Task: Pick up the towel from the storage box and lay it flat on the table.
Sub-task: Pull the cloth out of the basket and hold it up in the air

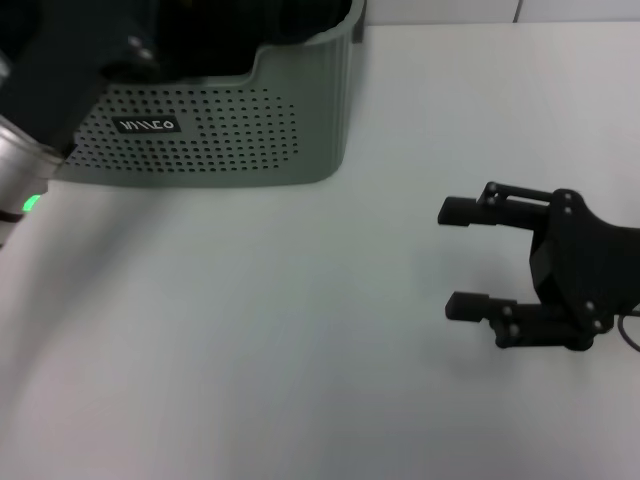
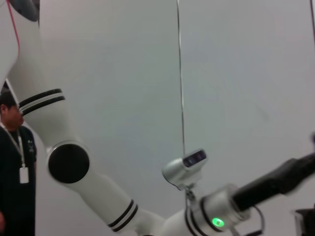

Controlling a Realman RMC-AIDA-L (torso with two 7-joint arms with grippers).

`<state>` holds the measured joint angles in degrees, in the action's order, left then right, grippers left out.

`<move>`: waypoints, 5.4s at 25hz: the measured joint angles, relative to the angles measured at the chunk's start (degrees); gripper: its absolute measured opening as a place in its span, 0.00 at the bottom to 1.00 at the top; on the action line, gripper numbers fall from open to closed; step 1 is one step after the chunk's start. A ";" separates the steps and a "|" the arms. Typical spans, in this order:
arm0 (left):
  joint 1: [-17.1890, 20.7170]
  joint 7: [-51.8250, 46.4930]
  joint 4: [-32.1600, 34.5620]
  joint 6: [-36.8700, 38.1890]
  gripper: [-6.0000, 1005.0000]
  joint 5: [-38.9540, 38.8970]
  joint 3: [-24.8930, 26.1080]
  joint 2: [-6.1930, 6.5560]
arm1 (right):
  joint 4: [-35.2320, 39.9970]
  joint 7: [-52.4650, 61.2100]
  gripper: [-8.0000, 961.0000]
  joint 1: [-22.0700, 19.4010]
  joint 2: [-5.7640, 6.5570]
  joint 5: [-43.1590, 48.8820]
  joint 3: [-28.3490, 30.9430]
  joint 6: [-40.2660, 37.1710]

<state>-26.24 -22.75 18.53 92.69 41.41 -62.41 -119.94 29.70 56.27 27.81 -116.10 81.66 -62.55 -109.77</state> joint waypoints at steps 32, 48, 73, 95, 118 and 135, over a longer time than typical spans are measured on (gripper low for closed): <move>9.78 -23.60 20.14 23.73 0.01 -7.31 -17.16 -0.13 | -3.37 -1.26 0.76 3.62 -0.08 -20.31 -13.16 -1.23; 3.57 -9.06 6.50 18.52 0.01 -7.80 -17.53 -0.74 | -3.75 0.43 0.76 5.88 -0.08 -37.31 -28.90 7.86; -0.47 -1.24 0.49 11.50 0.01 -8.16 -17.74 -0.81 | -0.57 1.97 0.76 4.42 -0.08 -56.21 -42.56 28.62; -0.30 7.05 0.30 8.84 0.01 -22.81 -27.04 -0.81 | 8.43 0.42 0.76 2.11 -0.09 -58.72 -52.95 38.76; 0.89 10.09 1.16 8.24 0.02 -27.53 -30.58 -0.82 | 13.04 -1.25 0.62 -3.07 -0.08 -59.34 -55.92 55.86; 1.38 10.10 1.16 8.25 0.03 -27.53 -30.69 -0.82 | 10.94 -1.78 0.44 -3.40 -0.09 -60.83 -56.60 55.95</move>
<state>-24.87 -12.65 19.69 100.94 13.88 -93.10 -120.76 40.64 54.48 24.41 -116.19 20.83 -119.15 -53.81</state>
